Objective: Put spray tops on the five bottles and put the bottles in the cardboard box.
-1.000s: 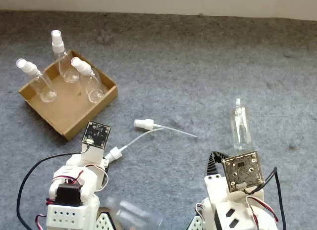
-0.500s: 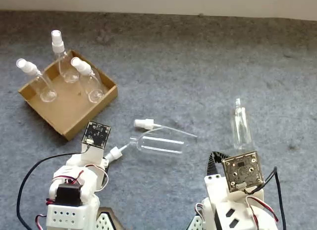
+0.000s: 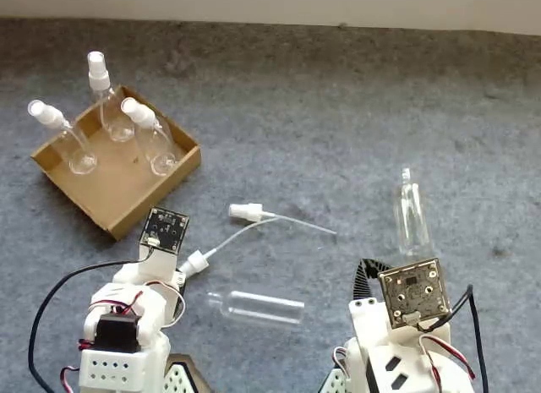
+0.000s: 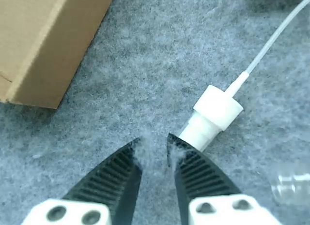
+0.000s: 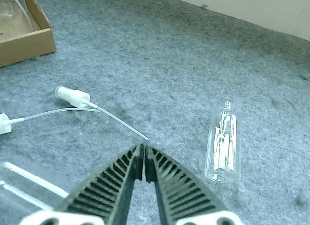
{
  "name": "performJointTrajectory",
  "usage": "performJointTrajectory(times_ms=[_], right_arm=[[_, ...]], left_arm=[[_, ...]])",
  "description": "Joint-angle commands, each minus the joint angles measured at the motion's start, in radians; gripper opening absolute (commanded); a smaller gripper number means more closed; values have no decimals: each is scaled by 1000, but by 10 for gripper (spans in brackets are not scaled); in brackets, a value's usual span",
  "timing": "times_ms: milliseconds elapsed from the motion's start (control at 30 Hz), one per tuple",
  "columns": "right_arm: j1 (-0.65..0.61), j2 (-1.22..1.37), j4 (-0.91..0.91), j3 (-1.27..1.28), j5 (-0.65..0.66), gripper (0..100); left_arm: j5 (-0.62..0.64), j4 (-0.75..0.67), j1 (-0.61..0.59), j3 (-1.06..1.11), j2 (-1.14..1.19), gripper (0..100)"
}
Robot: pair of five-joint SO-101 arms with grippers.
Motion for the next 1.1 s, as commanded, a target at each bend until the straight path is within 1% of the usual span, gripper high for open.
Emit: performJointTrajectory(times_ms=[0, 400, 600, 833, 1067], right_arm=[[10, -12, -1, 1, 2, 5], [10, -12, -1, 1, 2, 5], [12, -12, -1, 1, 2, 5], [12, -12, -18, 74, 123, 5], [12, -12, -18, 81, 126, 5]], left_arm=[[-6, 6, 18, 22, 1, 24], [-6, 6, 18, 22, 1, 24], [-6, 6, 44, 22, 1, 24], [-6, 8, 45, 22, 1, 24], [-6, 8, 44, 22, 1, 24]])
